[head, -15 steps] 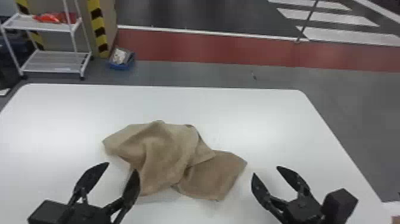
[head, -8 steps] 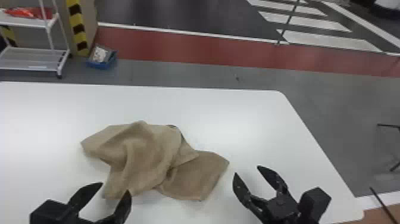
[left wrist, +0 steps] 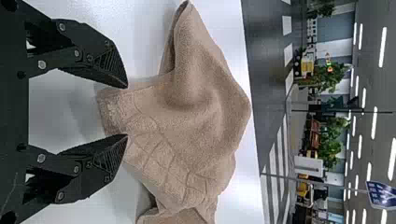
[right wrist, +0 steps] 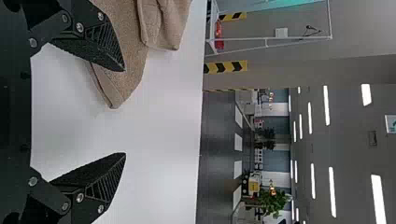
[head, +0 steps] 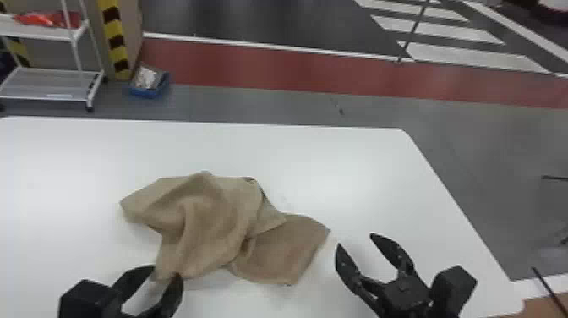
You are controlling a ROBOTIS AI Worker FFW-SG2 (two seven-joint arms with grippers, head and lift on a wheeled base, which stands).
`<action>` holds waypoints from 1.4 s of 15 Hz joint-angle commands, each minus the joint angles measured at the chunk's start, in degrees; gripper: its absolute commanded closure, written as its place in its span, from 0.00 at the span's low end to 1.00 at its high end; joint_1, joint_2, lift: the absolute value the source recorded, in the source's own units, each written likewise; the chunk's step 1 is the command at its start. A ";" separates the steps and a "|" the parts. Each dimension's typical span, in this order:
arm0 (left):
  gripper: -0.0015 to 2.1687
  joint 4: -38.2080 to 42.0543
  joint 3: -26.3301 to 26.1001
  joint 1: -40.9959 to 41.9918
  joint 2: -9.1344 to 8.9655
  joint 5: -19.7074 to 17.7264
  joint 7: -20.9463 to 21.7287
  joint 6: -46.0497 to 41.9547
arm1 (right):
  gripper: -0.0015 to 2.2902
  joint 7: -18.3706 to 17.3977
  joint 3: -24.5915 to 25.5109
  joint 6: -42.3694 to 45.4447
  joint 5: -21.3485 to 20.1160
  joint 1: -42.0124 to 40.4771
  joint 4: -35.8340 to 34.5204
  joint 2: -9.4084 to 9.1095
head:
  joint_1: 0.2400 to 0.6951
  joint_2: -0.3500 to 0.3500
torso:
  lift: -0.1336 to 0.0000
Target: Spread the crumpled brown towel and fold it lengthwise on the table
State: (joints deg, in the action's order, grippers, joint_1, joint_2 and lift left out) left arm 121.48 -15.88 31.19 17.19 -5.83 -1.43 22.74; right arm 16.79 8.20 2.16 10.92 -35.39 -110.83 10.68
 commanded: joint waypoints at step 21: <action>0.79 14.40 7.62 -11.16 -0.84 -14.29 -5.16 0.60 | 0.12 0.88 -0.20 0.69 0.85 -0.56 -0.88 0.13 | 1.00 0.21 | 0.08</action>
State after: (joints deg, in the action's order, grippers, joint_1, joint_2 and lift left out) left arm 137.16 -9.03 23.40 16.76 -19.77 -5.68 23.92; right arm 17.64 7.95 3.14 11.86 -35.90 -111.56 10.78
